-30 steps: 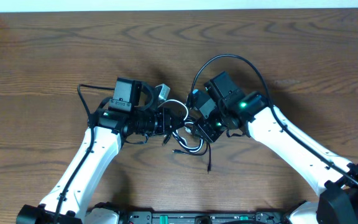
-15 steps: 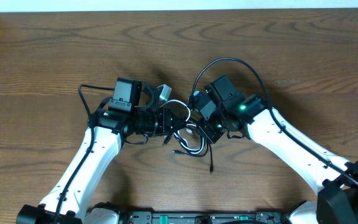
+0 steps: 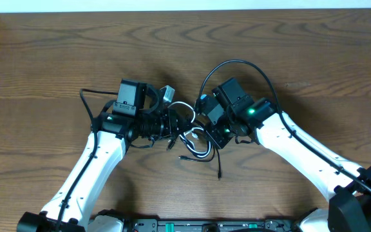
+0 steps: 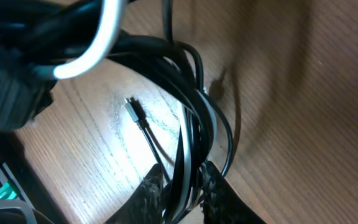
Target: Untangle cables
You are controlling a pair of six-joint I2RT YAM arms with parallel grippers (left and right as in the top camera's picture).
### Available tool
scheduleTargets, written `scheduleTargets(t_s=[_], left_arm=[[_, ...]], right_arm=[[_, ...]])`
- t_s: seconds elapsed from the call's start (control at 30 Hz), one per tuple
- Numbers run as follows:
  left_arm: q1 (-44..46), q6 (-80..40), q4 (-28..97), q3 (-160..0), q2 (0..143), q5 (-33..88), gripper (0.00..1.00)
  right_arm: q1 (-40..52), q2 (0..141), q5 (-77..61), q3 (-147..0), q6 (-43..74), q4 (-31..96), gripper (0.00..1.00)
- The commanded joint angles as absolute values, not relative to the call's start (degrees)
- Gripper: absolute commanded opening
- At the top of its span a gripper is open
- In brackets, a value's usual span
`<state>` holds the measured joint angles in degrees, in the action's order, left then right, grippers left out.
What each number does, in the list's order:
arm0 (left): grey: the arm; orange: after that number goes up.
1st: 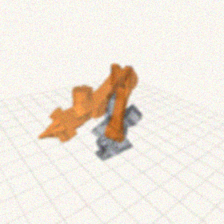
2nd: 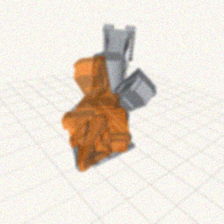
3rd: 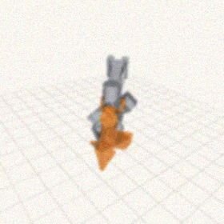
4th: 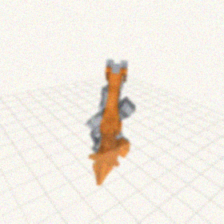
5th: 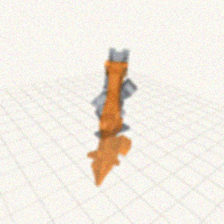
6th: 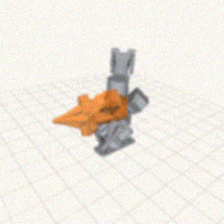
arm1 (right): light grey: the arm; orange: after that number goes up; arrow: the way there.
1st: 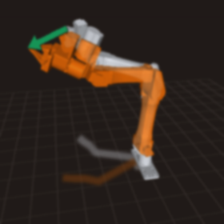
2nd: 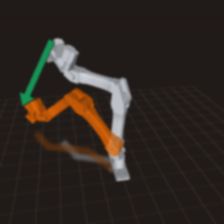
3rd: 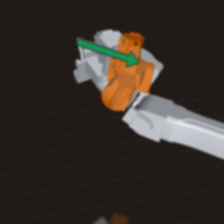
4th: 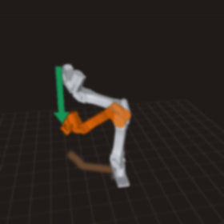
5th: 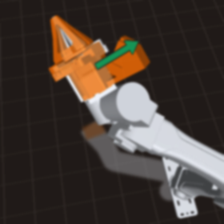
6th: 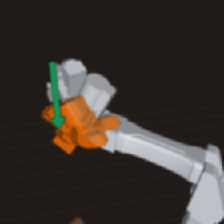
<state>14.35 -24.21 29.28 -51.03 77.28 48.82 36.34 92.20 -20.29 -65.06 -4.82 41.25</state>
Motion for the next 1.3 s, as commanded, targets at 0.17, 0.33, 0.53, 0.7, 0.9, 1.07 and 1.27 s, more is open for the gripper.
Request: scheduleTargets(t_s=[0.17, 0.33, 0.53, 0.7, 0.9, 1.07, 1.27], left_arm=[[14.1, -26.7, 27.9, -50.9, 77.1, 47.8, 0.07], [14.1, -26.7, 27.9, -50.9, 77.1, 47.7, 0.07], [14.1, -26.8, 27.7, -50.9, 77.1, 44.1, 0.07], [14.1, -29.4, 28.0, -50.9, 77.1, 38.7, 0.07], [14.1, -30.8, 28.1, -50.9, 77.1, 33.6, 0.07], [14.1, -30.7, 29.3, -50.9, 77.1, 29.8, 0.08], [14.1, -29.5, 29.9, -50.9, 77.1, 32.4, 0.08]], right_arm=[[36.9, 92.1, -22.5, -63.9, -4.8, 41.3, 0.17], [36.9, 92.1, -23.0, -63.7, -4.8, 40.8, 0.01], [36.2, 91.0, -28.0, -63.7, -4.8, 38.5, 0.01], [34.1, 87.2, -33.3, -63.7, -4.7, 35.9, 0.01], [30.7, 81.5, -34.0, -63.7, -3.2, 35.1, 0.01], [28.6, 79.3, -29.3, -63.7, -0.3, 35.2, 0.01], [29.1, 79.9, -25.9, -63.6, 0.4, 36.8, 0.15]])
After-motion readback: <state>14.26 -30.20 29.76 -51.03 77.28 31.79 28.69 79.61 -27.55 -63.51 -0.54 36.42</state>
